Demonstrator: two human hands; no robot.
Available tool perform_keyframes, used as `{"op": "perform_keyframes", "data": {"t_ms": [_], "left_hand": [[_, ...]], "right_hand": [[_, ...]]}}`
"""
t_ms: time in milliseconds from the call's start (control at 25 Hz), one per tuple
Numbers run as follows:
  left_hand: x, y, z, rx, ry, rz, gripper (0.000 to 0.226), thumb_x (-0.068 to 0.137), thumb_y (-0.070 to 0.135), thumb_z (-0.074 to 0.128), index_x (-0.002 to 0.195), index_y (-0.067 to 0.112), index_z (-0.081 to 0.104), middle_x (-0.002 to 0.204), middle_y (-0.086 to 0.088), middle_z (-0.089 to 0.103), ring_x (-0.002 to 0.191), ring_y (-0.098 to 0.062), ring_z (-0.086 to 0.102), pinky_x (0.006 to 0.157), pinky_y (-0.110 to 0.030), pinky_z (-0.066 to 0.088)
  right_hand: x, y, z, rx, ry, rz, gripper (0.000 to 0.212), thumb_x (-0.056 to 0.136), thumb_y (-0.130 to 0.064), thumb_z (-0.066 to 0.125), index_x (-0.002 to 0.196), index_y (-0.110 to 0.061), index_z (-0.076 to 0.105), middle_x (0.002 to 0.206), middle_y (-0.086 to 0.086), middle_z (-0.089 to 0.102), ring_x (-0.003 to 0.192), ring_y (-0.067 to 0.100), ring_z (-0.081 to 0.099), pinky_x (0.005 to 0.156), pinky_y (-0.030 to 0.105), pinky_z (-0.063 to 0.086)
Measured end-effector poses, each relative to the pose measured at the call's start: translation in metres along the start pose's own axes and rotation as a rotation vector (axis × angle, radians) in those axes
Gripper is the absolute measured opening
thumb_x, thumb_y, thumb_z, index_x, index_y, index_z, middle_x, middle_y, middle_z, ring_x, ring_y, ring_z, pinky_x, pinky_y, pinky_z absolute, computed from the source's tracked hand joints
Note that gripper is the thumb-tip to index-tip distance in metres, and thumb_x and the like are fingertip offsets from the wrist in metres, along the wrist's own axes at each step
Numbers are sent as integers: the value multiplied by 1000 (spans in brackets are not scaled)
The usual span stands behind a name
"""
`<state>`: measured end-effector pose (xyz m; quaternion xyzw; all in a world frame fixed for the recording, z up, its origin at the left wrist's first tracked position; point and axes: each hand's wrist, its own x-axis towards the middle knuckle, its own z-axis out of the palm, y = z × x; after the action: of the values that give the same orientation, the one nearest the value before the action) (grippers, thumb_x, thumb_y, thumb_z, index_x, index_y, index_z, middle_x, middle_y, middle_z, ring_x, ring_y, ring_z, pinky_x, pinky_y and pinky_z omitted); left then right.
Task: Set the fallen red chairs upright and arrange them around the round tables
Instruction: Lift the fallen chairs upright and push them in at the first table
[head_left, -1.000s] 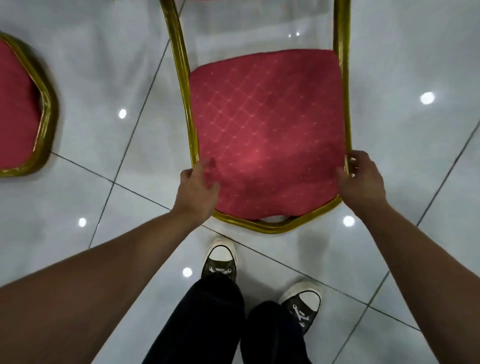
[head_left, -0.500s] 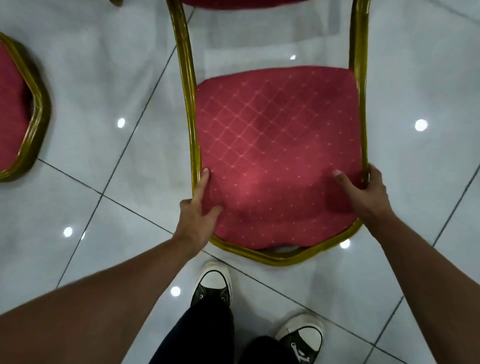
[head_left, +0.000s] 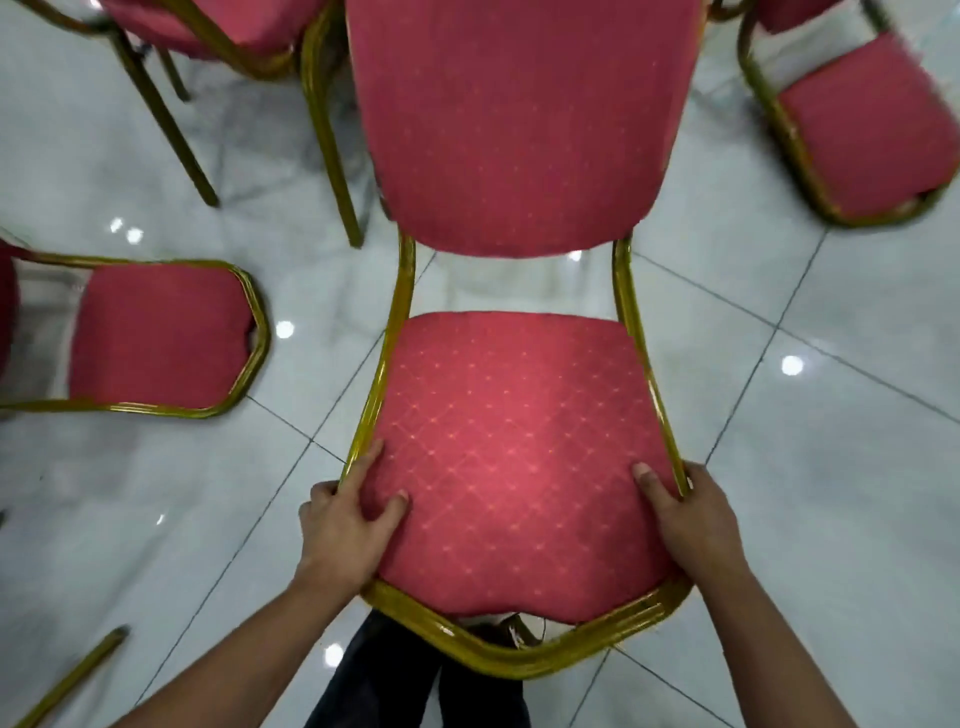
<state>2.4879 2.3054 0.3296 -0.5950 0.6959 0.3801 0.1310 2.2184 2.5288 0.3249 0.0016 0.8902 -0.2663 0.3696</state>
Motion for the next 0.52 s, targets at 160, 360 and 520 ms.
{"op": "perform_keyframes", "data": {"t_ms": [160, 360, 520], "left_hand": [[-93, 93, -125, 28, 106, 67, 47, 81, 64, 60, 124, 44, 59, 119, -11, 62, 119, -33, 53, 109, -44, 37], [-151, 199, -208, -89, 183, 179, 12, 90, 43, 58, 95, 35, 66, 125, -11, 55, 128, -30, 46, 115, -45, 31], [-173, 256, -226, 91, 317, 368, 34, 104, 42, 32, 117, 28, 60, 131, -5, 53, 136, -28, 34, 121, -50, 16]], "right_hand": [[-93, -95, -117, 2, 33, 42, 49, 96, -44, 60, 132, -11, 58, 123, 15, 65, 109, 37, 62, 96, 47, 51], [-154, -192, -191, 186, 125, 37, 35, 96, -23, 57, 128, -11, 53, 116, 13, 61, 96, 28, 58, 87, 39, 52], [-179, -248, -205, 192, 242, -166, 31, 102, -33, 49, 121, -11, 59, 115, 11, 62, 106, 29, 57, 85, 35, 42]]}}
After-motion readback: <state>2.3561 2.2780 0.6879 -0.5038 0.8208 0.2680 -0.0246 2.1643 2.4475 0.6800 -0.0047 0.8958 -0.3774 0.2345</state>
